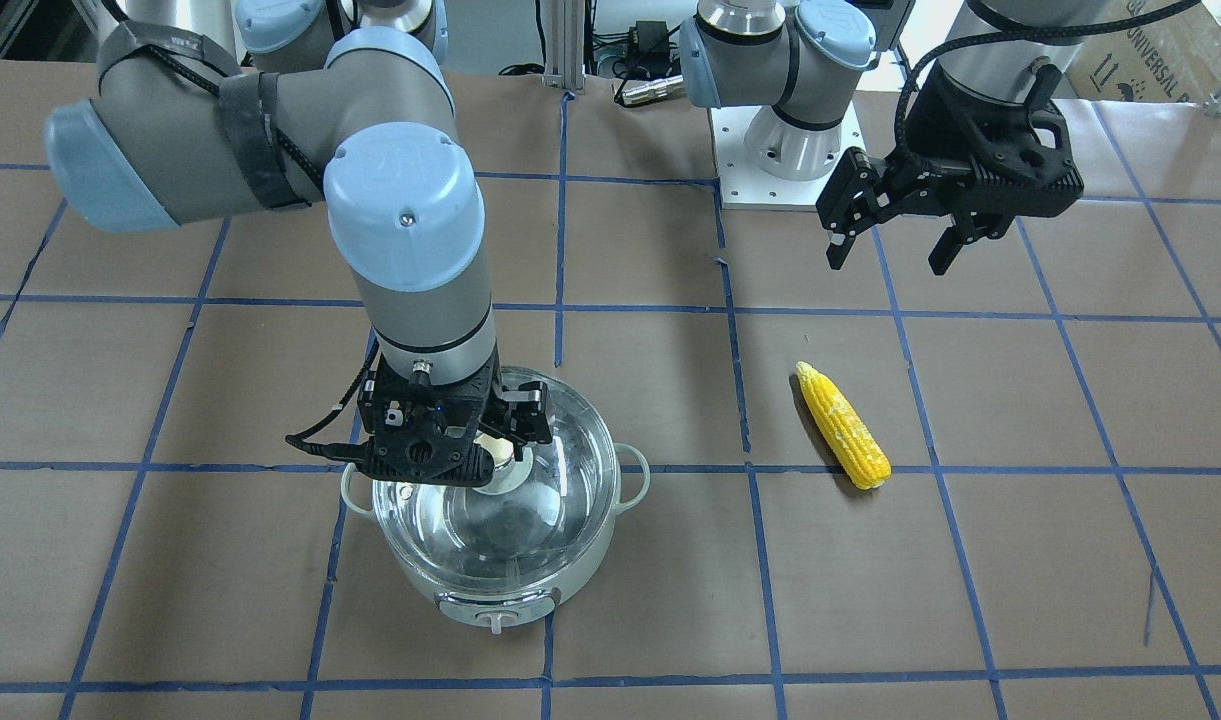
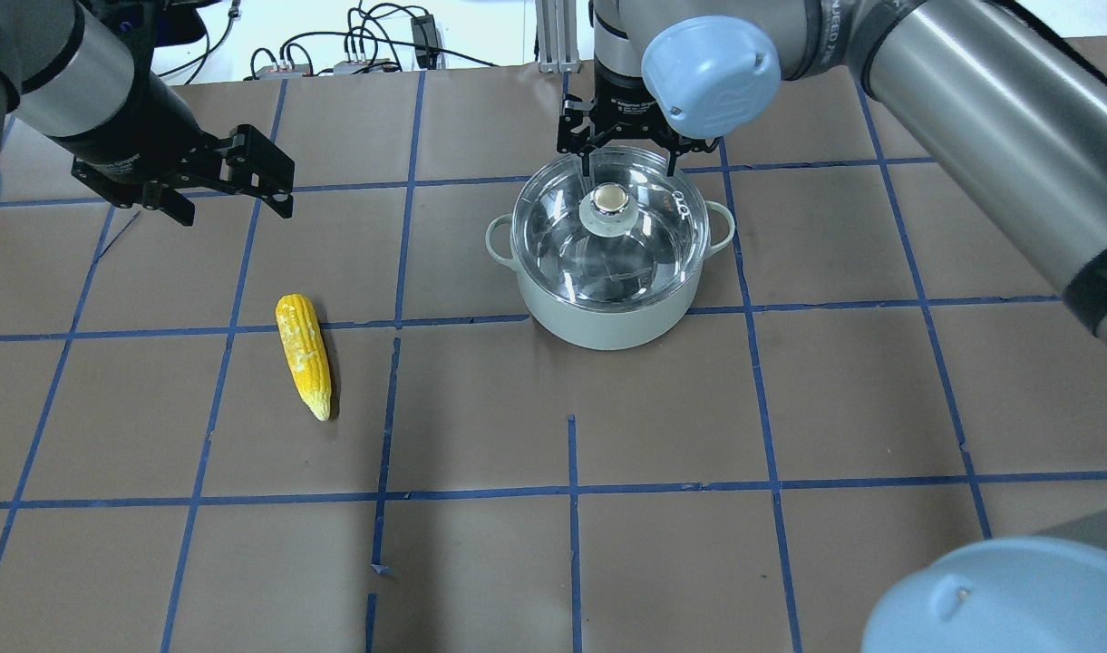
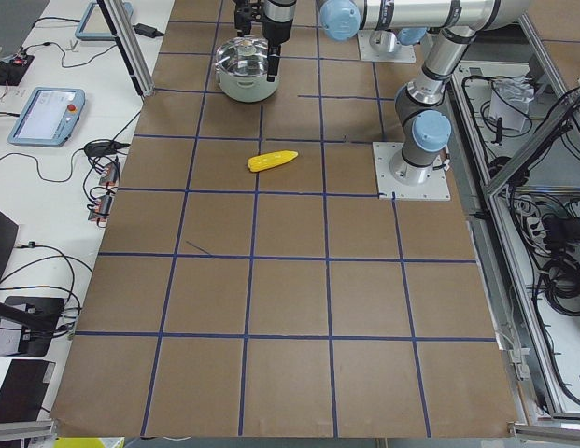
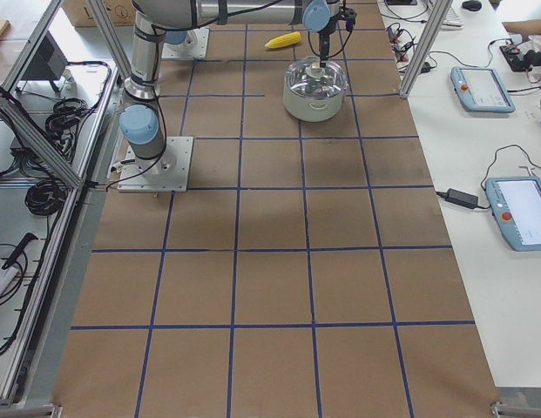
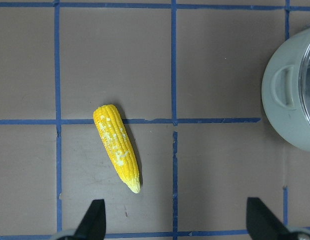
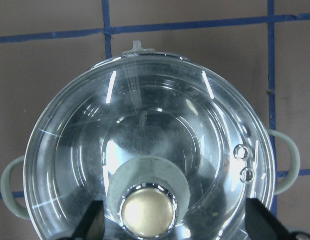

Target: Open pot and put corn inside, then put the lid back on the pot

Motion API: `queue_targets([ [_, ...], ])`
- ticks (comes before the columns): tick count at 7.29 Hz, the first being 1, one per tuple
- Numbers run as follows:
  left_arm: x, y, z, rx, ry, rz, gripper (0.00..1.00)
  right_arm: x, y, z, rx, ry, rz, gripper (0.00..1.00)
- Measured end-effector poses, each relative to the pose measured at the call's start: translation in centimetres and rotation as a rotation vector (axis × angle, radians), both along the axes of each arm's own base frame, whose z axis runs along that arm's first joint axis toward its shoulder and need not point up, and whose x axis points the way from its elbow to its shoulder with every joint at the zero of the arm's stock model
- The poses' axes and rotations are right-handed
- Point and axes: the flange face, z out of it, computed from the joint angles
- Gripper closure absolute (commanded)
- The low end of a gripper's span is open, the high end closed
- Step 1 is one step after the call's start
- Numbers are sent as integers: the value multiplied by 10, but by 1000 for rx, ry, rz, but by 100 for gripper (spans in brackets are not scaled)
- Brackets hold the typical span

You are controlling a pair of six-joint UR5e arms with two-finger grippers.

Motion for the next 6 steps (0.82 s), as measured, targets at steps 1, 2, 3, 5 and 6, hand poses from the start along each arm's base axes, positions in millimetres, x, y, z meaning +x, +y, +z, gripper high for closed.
queue_targets([
  [1, -2, -5, -2, -24, 17, -4, 0, 5, 1, -10, 4, 5, 10, 1],
  [2, -4, -12, -3, -54, 36, -9, 0, 8, 1, -16, 5, 7, 18, 3],
  [3, -5, -16, -4, -67, 45, -12, 0, 9, 1, -19, 4, 8, 22, 5],
  [5, -7, -13, -4, -73, 50, -14, 0, 10, 0, -23, 6, 11, 26, 6],
  [6, -8, -10, -2, -78, 50, -14, 0, 10, -1, -25, 8, 12, 29, 8],
])
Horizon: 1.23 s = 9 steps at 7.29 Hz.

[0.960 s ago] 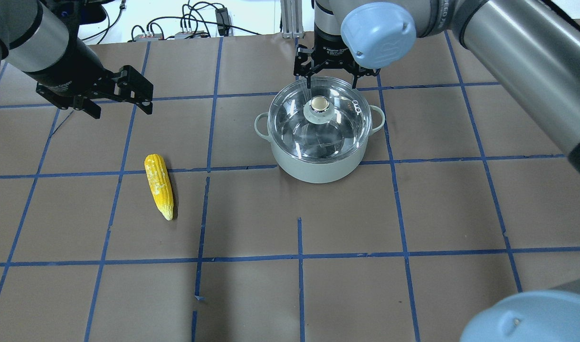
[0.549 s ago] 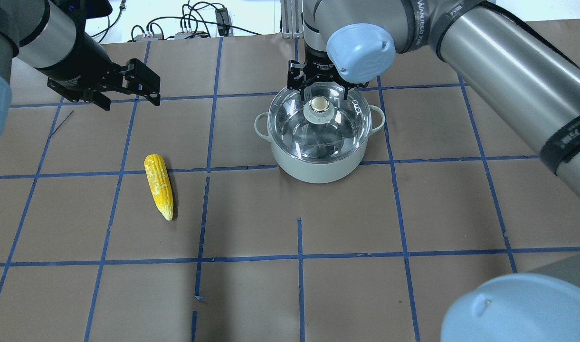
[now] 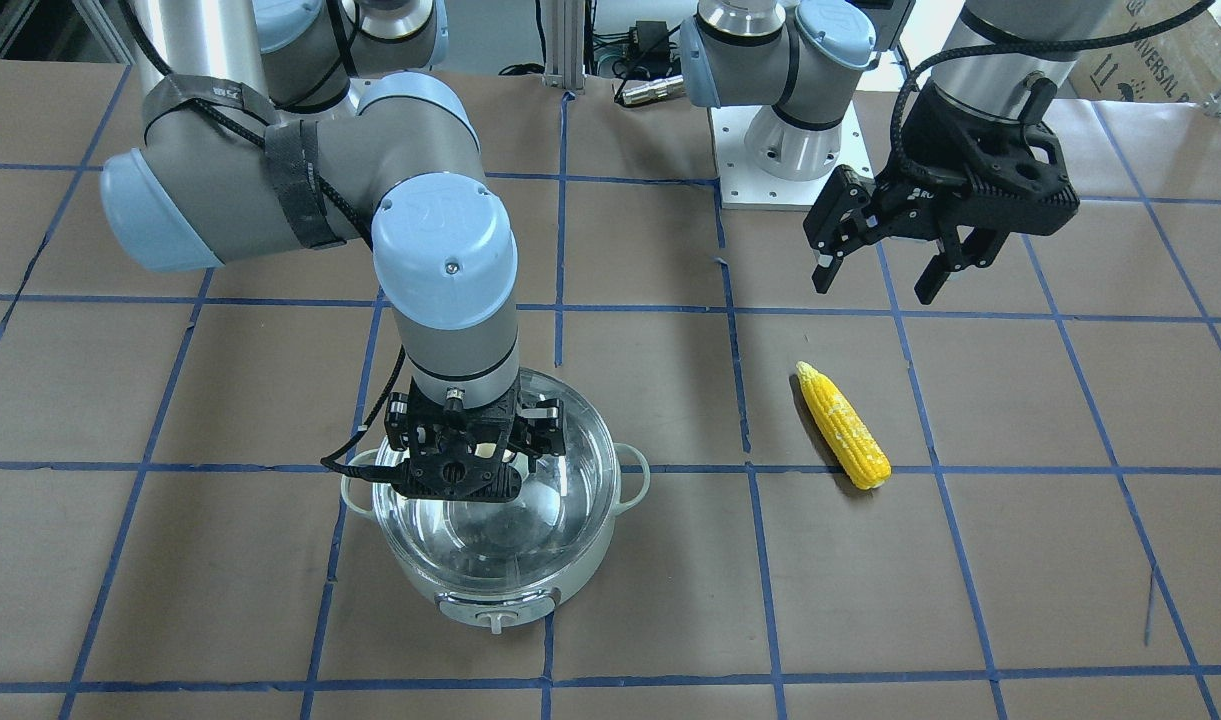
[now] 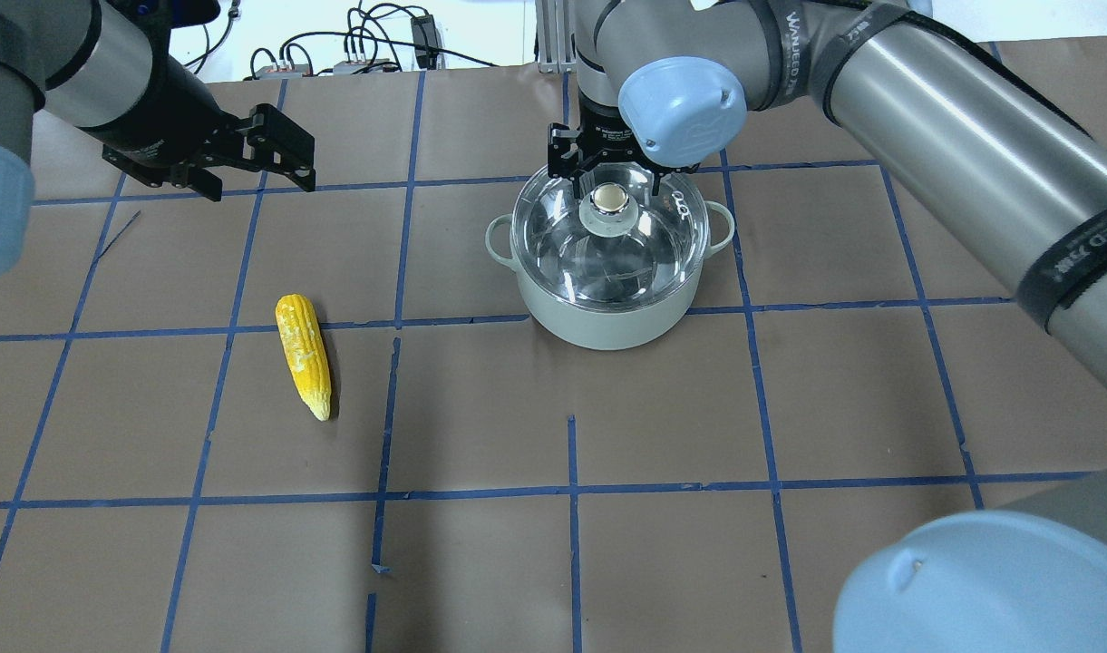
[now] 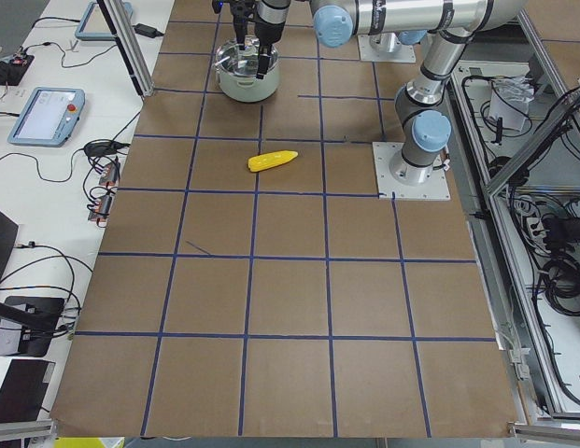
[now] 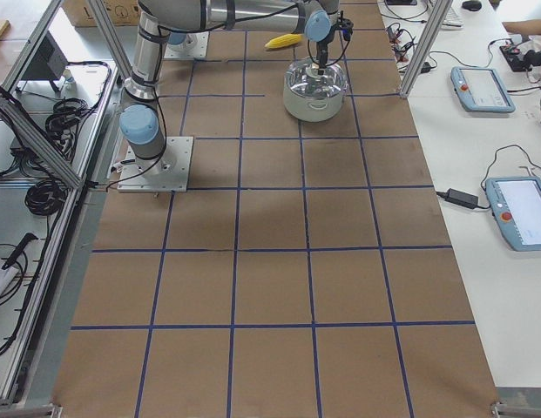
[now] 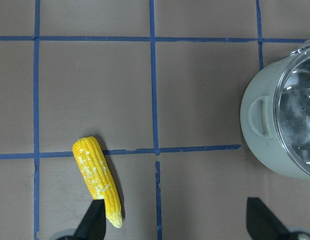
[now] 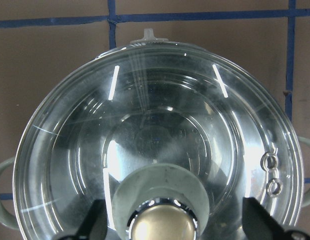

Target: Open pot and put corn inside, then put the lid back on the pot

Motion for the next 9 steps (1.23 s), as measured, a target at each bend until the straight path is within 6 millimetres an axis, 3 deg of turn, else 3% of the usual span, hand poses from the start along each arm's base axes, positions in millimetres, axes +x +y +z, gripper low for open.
queue_targets([
  [2, 1, -2, -4, -3, -5, -13, 0, -1, 3, -6, 13, 4, 16, 11],
  [3, 4, -14, -12, -20, -12, -26, 0, -1, 4, -9, 17, 5, 19, 17],
  [6, 20, -66, -71, -13, -37, -70, 0, -1, 3, -8, 8, 3, 20, 50],
  [7, 43, -77, -91, 10, -40, -72, 0, -1, 3, -7, 2, 2, 20, 59],
  [9, 110, -74, -144, 48, -36, -25, 0, -1, 2, -6, -4, 1, 21, 64],
])
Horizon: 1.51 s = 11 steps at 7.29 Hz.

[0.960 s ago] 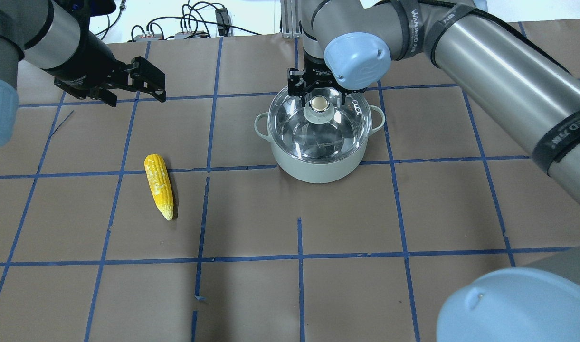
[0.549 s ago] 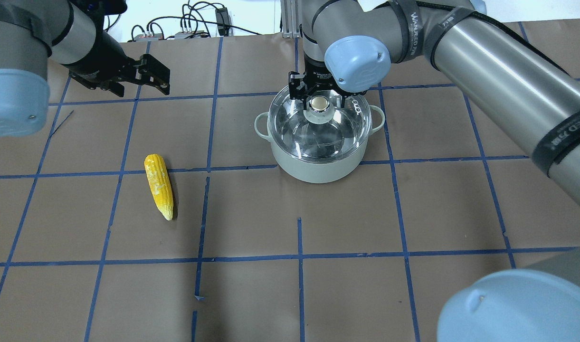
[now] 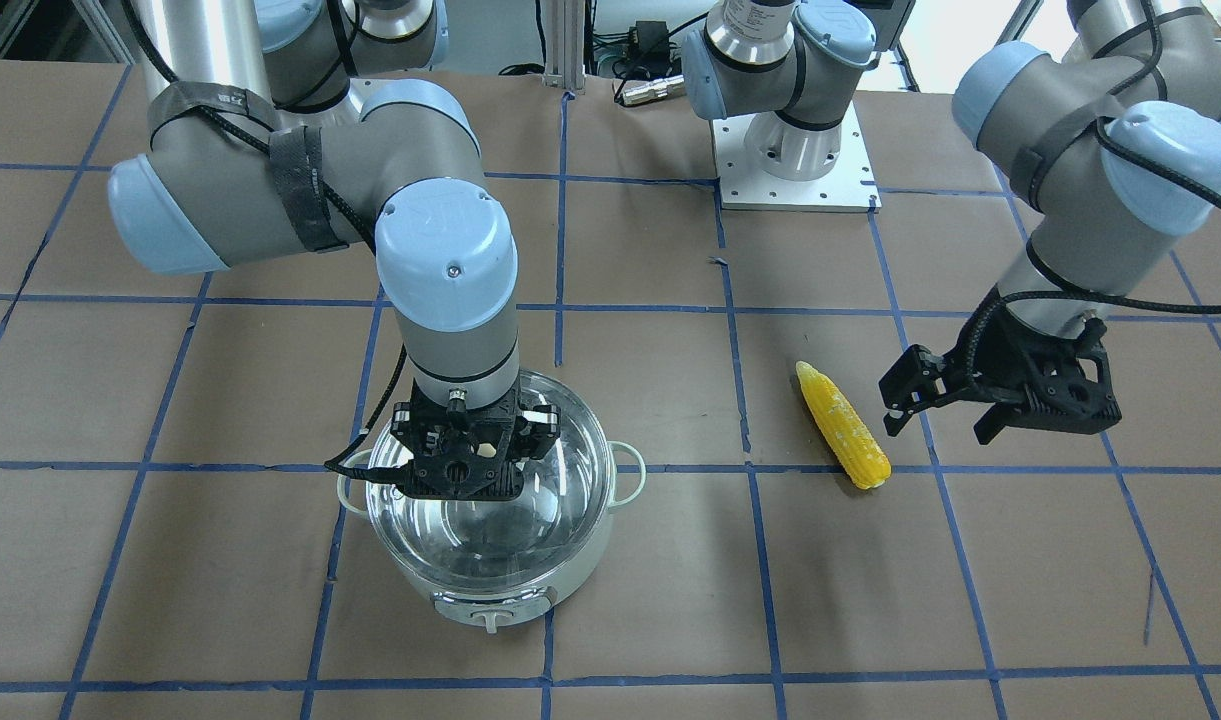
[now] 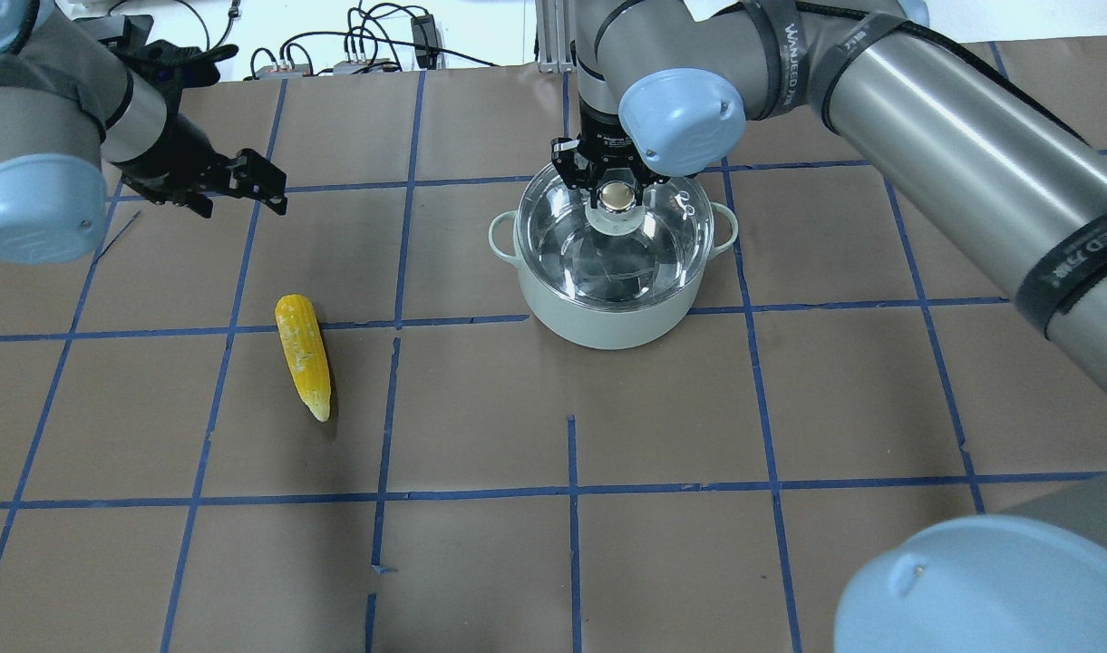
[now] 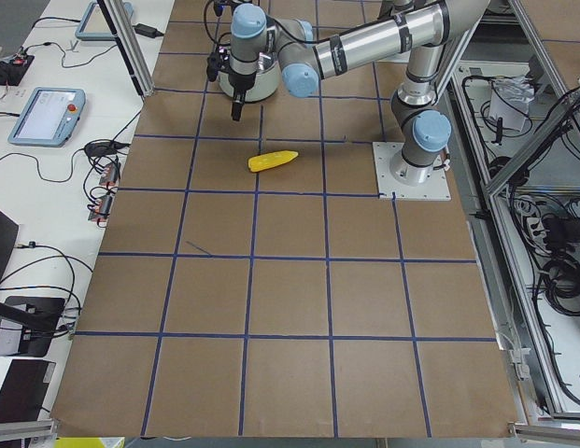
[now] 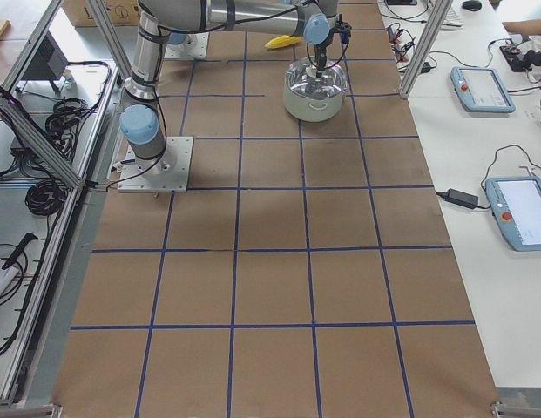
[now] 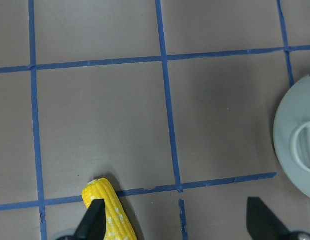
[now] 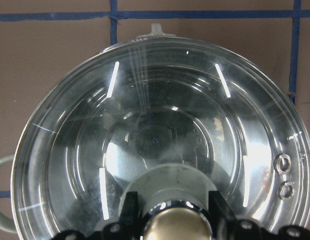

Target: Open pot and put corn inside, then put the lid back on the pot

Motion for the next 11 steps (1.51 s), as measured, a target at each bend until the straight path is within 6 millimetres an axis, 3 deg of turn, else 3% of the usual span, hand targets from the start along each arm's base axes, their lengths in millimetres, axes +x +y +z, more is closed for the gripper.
queue_targets([
  [2, 24, 21, -53, 1, -8, 36, 0, 0, -1, 1, -4, 1, -1, 65],
  [4, 26, 28, -73, 12, -9, 45, 0, 0, -1, 18, -19, -3, -2, 65],
  [7, 29, 25, -88, 16, -10, 64, 1, -18, 13, 109, -91, 45, 39, 64],
  [9, 37, 26, -106, 36, -111, 138, 1, -62, 31, 158, -82, 74, 80, 64],
  [11, 39, 39, -119, 63, -197, 256, 1, -139, 56, 200, -4, 49, 74, 64],
])
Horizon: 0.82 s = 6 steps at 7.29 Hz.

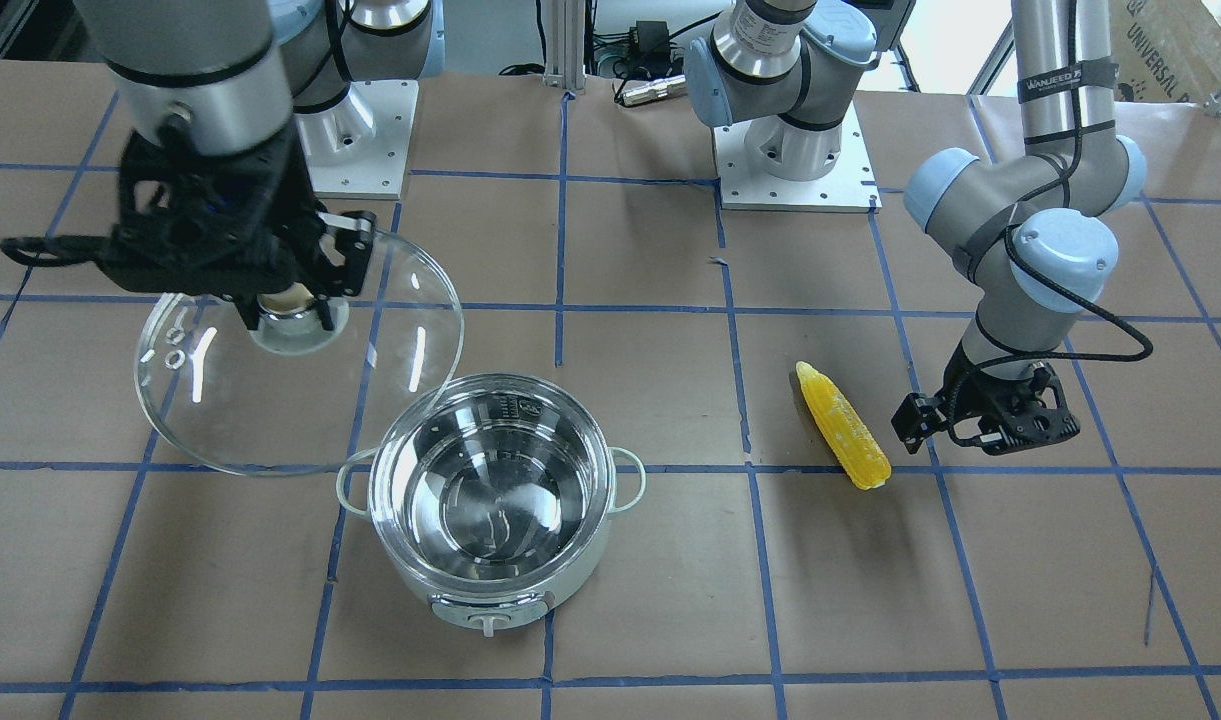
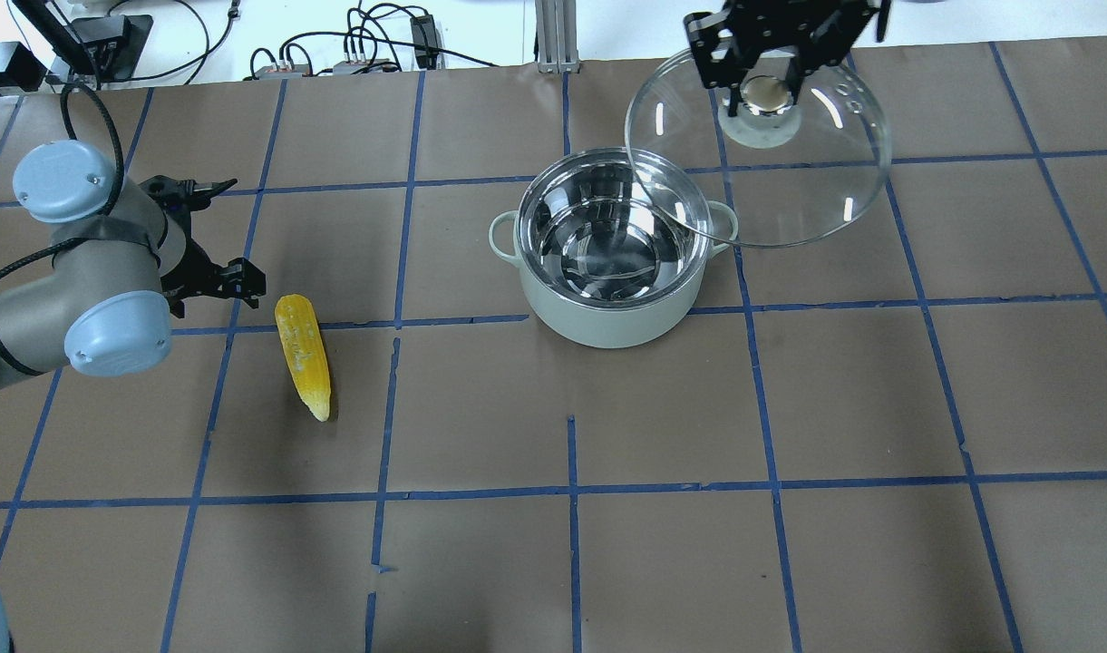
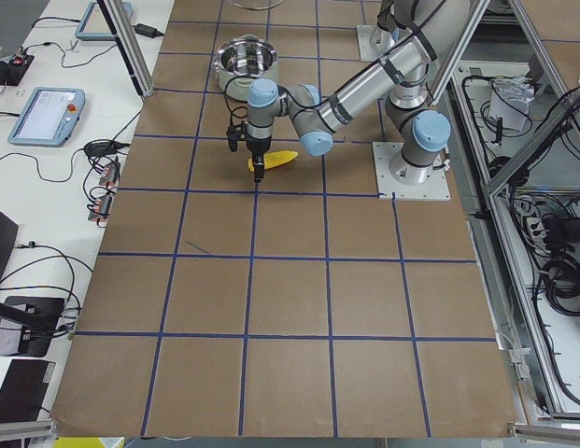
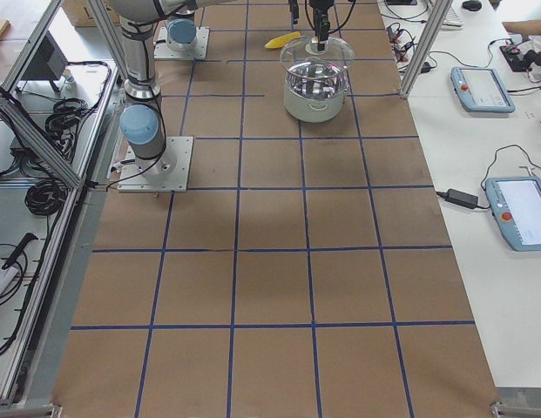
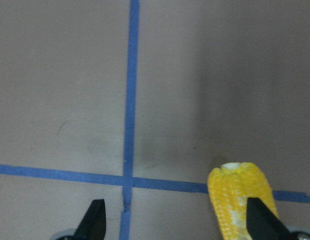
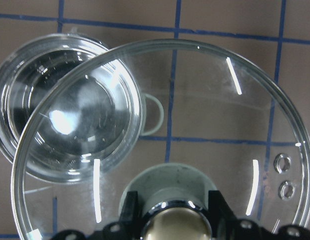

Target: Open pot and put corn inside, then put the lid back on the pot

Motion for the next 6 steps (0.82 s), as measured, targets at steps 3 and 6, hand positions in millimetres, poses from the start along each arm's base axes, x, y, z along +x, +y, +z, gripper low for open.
queue_targets([
  [3, -18, -2, 6, -33, 34, 45, 0, -48, 59, 32, 64, -41, -30, 64],
  [6, -25, -15, 16, -73, 98, 45, 0, -49, 127, 1, 27, -43, -29, 63],
])
